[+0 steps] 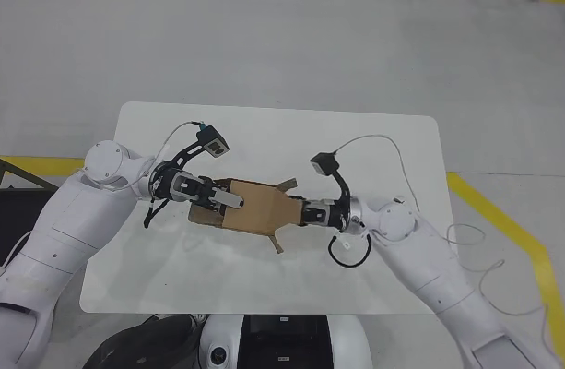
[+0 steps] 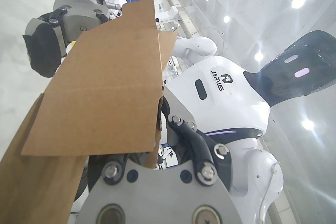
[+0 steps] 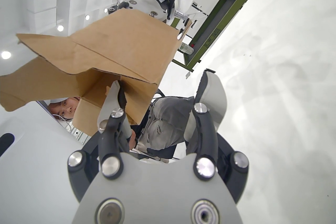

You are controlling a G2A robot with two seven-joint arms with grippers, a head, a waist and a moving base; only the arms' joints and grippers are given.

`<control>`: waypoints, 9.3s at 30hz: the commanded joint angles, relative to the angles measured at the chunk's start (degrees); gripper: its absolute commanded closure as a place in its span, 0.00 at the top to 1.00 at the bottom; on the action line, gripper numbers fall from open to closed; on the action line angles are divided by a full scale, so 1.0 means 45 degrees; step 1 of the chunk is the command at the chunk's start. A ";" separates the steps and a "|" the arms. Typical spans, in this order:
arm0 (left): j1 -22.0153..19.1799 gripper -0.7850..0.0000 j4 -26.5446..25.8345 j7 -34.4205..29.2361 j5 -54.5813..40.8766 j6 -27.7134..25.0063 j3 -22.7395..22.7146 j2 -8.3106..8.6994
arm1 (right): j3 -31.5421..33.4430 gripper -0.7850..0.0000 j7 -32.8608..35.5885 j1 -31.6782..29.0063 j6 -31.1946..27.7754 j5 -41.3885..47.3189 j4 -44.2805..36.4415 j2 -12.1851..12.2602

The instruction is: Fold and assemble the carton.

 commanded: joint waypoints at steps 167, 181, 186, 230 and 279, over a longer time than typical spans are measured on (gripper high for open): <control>0.1283 0.00 0.0456 0.1504 0.1592 0.3933 -0.1802 -0.1616 | 0.2031 1.00 -0.3078 -0.2467 -0.4219 -0.1974 -0.3747 0.1634; 0.1188 0.00 0.0452 0.1458 0.1731 0.3915 -0.1680 -0.1823 | 0.1266 1.00 -0.2760 -0.1987 -0.4219 -0.1654 -0.3267 0.1253; 0.1145 0.00 0.0543 0.1404 0.1793 0.3907 -0.1622 -0.1897 | 0.1141 1.00 -0.2901 -0.1971 -0.4219 -0.1886 -0.3196 0.1141; 0.1490 0.00 0.0428 0.1862 0.3260 0.4009 -0.2481 -0.1950 | 0.3235 1.00 -0.3521 -0.3271 -0.4219 -0.2530 -0.3748 0.1368; 0.1483 0.00 0.0691 0.1178 0.2476 0.3844 -0.2516 -0.2332 | 0.0712 1.00 -0.3225 -0.1901 -0.4219 -0.2012 -0.2793 0.1080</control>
